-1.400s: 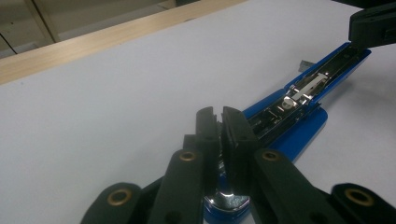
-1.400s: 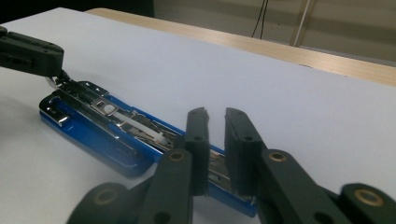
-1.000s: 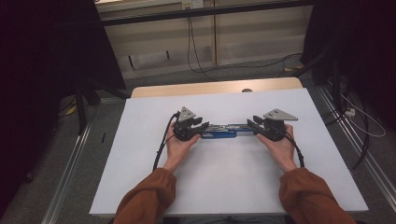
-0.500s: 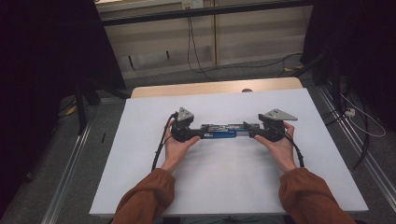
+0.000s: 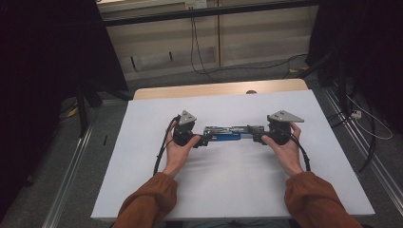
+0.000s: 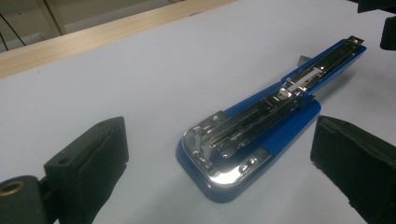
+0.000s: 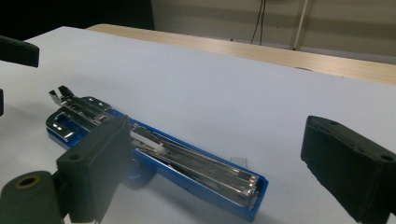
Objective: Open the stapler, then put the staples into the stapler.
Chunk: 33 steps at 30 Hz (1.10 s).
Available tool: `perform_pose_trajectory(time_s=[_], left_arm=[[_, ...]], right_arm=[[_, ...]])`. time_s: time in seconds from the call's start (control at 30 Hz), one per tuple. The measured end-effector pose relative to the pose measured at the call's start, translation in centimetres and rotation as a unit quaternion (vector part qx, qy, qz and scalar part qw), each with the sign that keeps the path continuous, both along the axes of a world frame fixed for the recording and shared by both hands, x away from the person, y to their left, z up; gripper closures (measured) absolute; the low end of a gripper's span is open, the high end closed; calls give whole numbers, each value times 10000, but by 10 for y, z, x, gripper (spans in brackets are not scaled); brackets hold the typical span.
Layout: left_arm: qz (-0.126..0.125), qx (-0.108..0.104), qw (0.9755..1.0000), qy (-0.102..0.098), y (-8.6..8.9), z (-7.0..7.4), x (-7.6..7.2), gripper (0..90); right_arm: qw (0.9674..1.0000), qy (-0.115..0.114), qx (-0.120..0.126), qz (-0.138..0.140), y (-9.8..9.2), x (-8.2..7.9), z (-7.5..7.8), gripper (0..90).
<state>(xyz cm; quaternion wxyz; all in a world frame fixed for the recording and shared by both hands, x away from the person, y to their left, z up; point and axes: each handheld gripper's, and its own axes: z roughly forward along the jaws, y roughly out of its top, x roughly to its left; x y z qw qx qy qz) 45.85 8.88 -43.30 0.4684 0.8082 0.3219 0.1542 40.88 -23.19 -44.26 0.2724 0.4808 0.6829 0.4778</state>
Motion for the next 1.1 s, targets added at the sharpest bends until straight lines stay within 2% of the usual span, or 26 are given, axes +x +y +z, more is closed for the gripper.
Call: perform_pose_trajectory(time_s=[0.1, 0.27, 0.5, 0.6, 0.8, 0.93, 1.0, 1.03, 1.1], left_arm=[[-67, -92, 9999, -42, 4, 1, -3, 45], [41, -223, 9997, -117, 11, 2, -9, 45], [136, -216, 9996, -82, 17, 3, -15, 45], [42, -198, 9997, -115, 21, 3, -19, 45], [-25, -111, 9998, -180, 30, 4, -34, 44], [-33, -142, 9997, -181, 38, 6, -44, 44], [28, -207, 9993, -309, 46, 7, -51, 44], [28, -207, 9993, -309, 46, 7, -51, 41], [162, -256, 9986, -431, 50, 7, -57, 32]], right_arm=[[10000, 24, -18, 38, 0, 0, 0, 80], [10000, -57, -21, 73, -2, 1, 3, 89], [9999, -111, -31, 48, -7, 1, 10, 103], [9999, -99, -55, 59, -7, 3, 12, 114], [9998, 118, -92, 114, -6, 2, 9, 93], [9999, 15, -85, 87, -7, 2, 11, 107], [9999, 19, -65, 108, -9, 1, 13, 125], [9999, 19, -65, 108, -9, 1, 13, 125], [9997, 172, -64, 178, -10, 1, 12, 135]])
